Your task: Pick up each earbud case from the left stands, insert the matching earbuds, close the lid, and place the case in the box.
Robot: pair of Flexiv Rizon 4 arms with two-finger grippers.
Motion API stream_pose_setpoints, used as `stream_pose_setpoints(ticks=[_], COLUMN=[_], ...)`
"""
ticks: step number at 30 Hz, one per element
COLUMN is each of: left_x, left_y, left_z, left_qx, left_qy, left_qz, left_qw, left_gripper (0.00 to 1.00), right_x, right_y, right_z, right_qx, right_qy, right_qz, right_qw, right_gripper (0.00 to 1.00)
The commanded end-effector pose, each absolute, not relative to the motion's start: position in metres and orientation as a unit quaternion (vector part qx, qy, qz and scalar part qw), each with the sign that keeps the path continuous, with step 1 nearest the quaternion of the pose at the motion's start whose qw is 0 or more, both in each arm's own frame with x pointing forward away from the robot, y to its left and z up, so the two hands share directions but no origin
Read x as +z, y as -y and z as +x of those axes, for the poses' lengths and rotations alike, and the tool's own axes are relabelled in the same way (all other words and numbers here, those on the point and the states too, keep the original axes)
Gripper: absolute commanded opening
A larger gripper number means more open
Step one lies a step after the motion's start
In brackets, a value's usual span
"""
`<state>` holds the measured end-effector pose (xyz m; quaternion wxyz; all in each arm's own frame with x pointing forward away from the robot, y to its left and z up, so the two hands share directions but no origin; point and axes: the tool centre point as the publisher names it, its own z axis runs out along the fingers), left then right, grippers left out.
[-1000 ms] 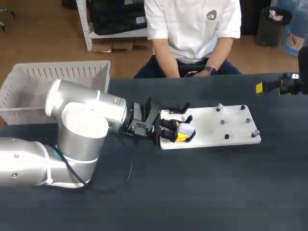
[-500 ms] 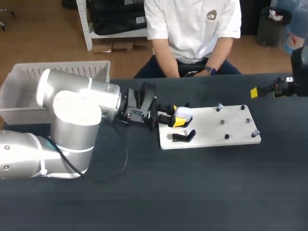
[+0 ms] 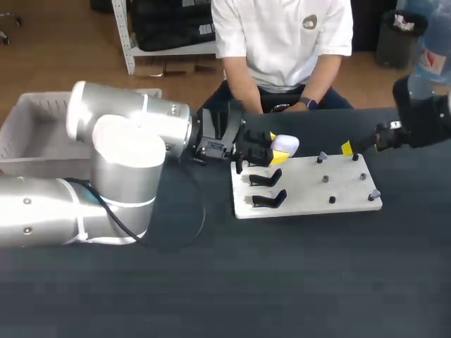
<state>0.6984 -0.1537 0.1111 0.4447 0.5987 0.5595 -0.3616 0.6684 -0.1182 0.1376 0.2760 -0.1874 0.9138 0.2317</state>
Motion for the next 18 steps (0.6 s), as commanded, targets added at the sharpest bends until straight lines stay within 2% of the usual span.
stream_pose_setpoints(ticks=[1, 18], left_x=[0.111, 0.119], left_y=[0.17, 0.193], left_z=[0.707, 0.692], left_qx=[-0.366, -0.373], left_qy=[-0.551, -0.522], left_qz=[0.607, 0.629], left_qw=[0.441, 0.439], left_gripper=[0.0, 0.0], right_x=[0.136, 0.131], right_y=[0.106, 0.076], right_z=[0.674, 0.679], right_qx=[0.237, 0.258], right_qy=[-0.913, -0.904], right_qz=[-0.193, -0.222], right_qw=[0.271, 0.257], right_gripper=[1.0, 1.0])
